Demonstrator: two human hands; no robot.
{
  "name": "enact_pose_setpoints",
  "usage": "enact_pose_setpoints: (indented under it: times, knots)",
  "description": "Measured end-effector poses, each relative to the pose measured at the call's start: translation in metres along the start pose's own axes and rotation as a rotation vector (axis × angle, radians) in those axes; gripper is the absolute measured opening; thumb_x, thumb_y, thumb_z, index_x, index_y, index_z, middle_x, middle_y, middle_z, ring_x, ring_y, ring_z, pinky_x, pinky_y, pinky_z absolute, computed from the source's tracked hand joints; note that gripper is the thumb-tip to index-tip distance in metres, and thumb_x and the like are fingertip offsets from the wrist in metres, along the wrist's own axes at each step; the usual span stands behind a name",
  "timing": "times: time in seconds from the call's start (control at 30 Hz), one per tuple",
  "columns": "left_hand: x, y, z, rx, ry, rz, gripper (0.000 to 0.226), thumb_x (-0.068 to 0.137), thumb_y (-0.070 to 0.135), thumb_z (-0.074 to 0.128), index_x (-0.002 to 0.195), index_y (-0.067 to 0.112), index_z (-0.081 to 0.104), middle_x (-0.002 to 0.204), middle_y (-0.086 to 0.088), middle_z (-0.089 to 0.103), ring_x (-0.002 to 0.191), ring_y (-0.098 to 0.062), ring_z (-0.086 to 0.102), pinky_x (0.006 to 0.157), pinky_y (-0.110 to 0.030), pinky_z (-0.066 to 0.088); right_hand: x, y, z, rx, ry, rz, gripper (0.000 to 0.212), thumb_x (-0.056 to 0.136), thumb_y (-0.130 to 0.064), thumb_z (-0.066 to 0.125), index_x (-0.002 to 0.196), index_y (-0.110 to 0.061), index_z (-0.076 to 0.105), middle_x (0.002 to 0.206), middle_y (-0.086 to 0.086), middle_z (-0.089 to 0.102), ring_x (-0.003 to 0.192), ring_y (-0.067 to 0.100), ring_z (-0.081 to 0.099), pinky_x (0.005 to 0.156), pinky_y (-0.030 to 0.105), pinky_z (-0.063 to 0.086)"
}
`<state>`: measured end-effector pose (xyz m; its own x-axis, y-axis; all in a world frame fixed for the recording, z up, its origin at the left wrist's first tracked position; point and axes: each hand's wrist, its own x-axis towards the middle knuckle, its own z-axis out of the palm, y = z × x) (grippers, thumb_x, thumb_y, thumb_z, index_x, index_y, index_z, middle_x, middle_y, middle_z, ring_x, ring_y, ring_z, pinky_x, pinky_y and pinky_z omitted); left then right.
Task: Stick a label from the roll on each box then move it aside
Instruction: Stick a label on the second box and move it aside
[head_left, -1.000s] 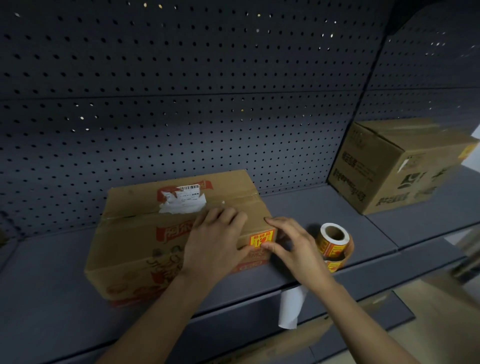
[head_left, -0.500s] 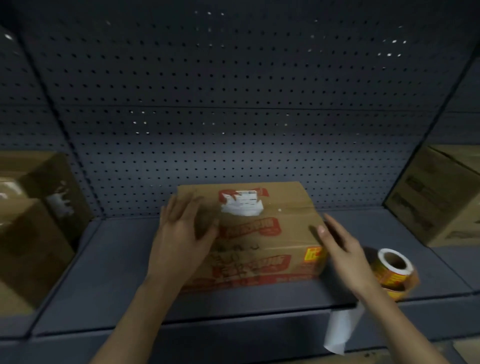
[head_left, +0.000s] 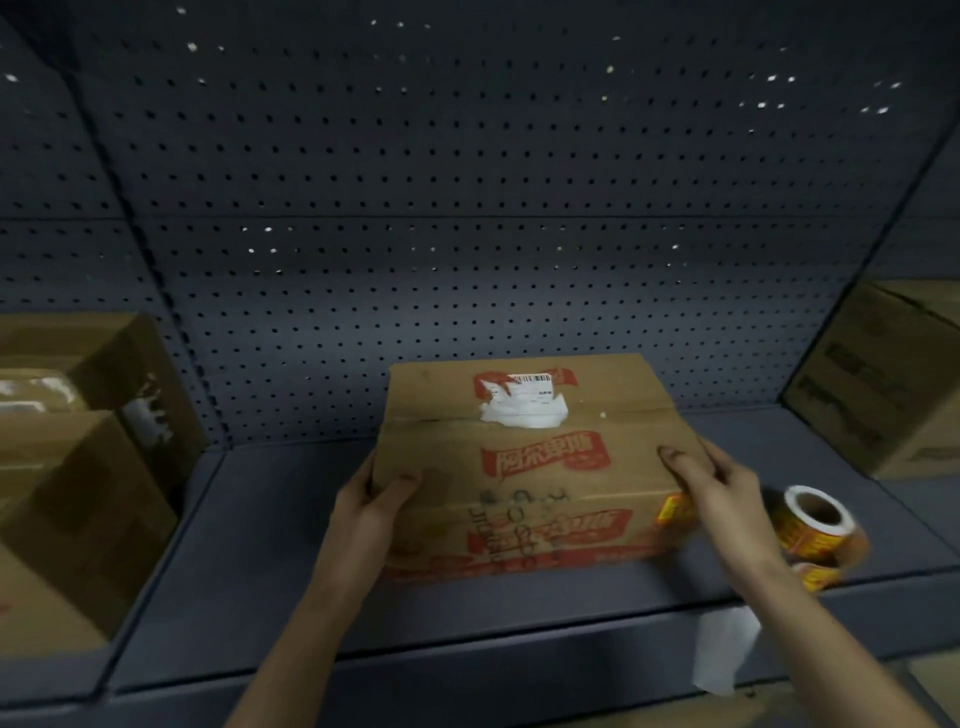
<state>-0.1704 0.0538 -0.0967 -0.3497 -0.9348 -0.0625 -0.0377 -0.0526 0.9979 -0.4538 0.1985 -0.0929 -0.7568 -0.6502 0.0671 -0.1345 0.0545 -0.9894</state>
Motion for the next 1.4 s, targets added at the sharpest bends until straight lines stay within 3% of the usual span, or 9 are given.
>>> enact_pose_setpoints:
  times: [0.13, 0.27, 0.33, 0.53, 0.73, 0.8, 0.87, 0.97, 1.4]
  knots:
    - [0.001, 0.013, 0.006, -0.084, -0.031, 0.085, 0.039, 0.091, 0.029, 0.067, 0.130, 0.031, 0.063, 0.116, 0.015, 0.072, 0.108, -0.011, 0.066, 0.095, -0.038, 0.050, -0.027, -0.027, -0.020, -0.002, 0.139, -0.142, 0.025, 0.097, -0.018, 0.061, 0.120, -0.026, 0.066, 0.102, -0.018, 0.072, 0.090, -0.005, 0.069, 0.068, 0.008, 0.050]
    - [0.007, 0.030, 0.045, -0.177, -0.159, 0.141, 0.029, 0.087, 0.021, 0.070, 0.115, 0.028, 0.069, 0.101, 0.018, 0.076, 0.092, 0.001, 0.070, 0.084, -0.027, 0.049, -0.048, -0.046, -0.058, -0.037, 0.328, -0.215, 0.030, 0.098, -0.026, 0.058, 0.128, -0.027, 0.064, 0.112, -0.015, 0.071, 0.099, -0.001, 0.067, 0.080, 0.020, 0.051]
    - [0.009, 0.035, 0.075, -0.203, -0.254, 0.134, 0.028, 0.092, 0.017, 0.064, 0.117, 0.028, 0.069, 0.103, 0.017, 0.076, 0.095, -0.001, 0.070, 0.084, -0.027, 0.049, -0.058, -0.049, -0.083, -0.034, 0.429, -0.232, 0.029, 0.099, -0.023, 0.057, 0.128, -0.023, 0.065, 0.112, -0.012, 0.071, 0.095, -0.004, 0.067, 0.075, 0.014, 0.051]
    - [-0.015, 0.044, 0.176, -0.188, -0.555, 0.162, 0.026, 0.095, 0.015, 0.059, 0.105, 0.036, 0.071, 0.105, 0.012, 0.076, 0.098, -0.006, 0.071, 0.080, -0.027, 0.050, -0.102, -0.042, -0.172, -0.086, 0.705, -0.196, 0.025, 0.099, -0.027, 0.058, 0.121, -0.024, 0.067, 0.111, -0.011, 0.072, 0.096, -0.002, 0.068, 0.076, 0.013, 0.053]
    - [-0.065, 0.041, 0.288, -0.174, -0.817, 0.191, 0.027, 0.093, 0.015, 0.060, 0.114, 0.029, 0.069, 0.108, 0.009, 0.076, 0.098, -0.007, 0.071, 0.070, -0.014, 0.054, -0.160, -0.015, -0.275, -0.135, 0.929, -0.152, 0.033, 0.099, -0.028, 0.058, 0.130, -0.019, 0.064, 0.114, -0.004, 0.071, 0.098, 0.002, 0.067, 0.075, 0.013, 0.050]
    - [-0.086, 0.039, 0.327, -0.163, -0.881, 0.183, 0.027, 0.091, 0.021, 0.064, 0.115, 0.032, 0.068, 0.108, 0.009, 0.076, 0.101, -0.008, 0.070, 0.076, -0.019, 0.055, -0.177, -0.005, -0.314, -0.140, 0.993, -0.146, 0.031, 0.099, -0.024, 0.058, 0.128, -0.019, 0.066, 0.110, -0.005, 0.071, 0.090, -0.005, 0.066, 0.071, 0.010, 0.048]
    - [-0.109, 0.036, 0.367, -0.113, -0.937, 0.183, 0.032, 0.088, 0.029, 0.068, 0.120, 0.036, 0.067, 0.114, 0.007, 0.074, 0.109, -0.014, 0.067, 0.086, -0.030, 0.055, -0.193, 0.006, -0.352, -0.147, 1.037, -0.129, 0.029, 0.099, -0.024, 0.057, 0.126, -0.021, 0.067, 0.108, -0.006, 0.072, 0.091, 0.000, 0.066, 0.073, 0.016, 0.049]
    - [-0.143, 0.032, 0.426, -0.114, -0.972, 0.190, 0.028, 0.094, 0.016, 0.061, 0.118, 0.031, 0.067, 0.106, 0.013, 0.075, 0.097, -0.005, 0.070, 0.071, -0.015, 0.054, -0.208, 0.024, -0.408, -0.145, 1.085, -0.109, 0.030, 0.099, -0.025, 0.058, 0.128, -0.020, 0.066, 0.110, 0.001, 0.072, 0.100, 0.014, 0.066, 0.077, 0.027, 0.048]
    - [-0.198, 0.017, 0.607, -0.015, -0.997, 0.102, 0.024, 0.096, 0.013, 0.058, 0.109, 0.029, 0.070, 0.100, 0.009, 0.077, 0.091, -0.008, 0.071, 0.074, -0.027, 0.051, -0.188, 0.074, -0.566, -0.054, 1.141, -0.002, 0.026, 0.098, -0.023, 0.059, 0.123, -0.029, 0.064, 0.105, -0.016, 0.068, 0.096, -0.001, 0.063, 0.078, 0.021, 0.046]
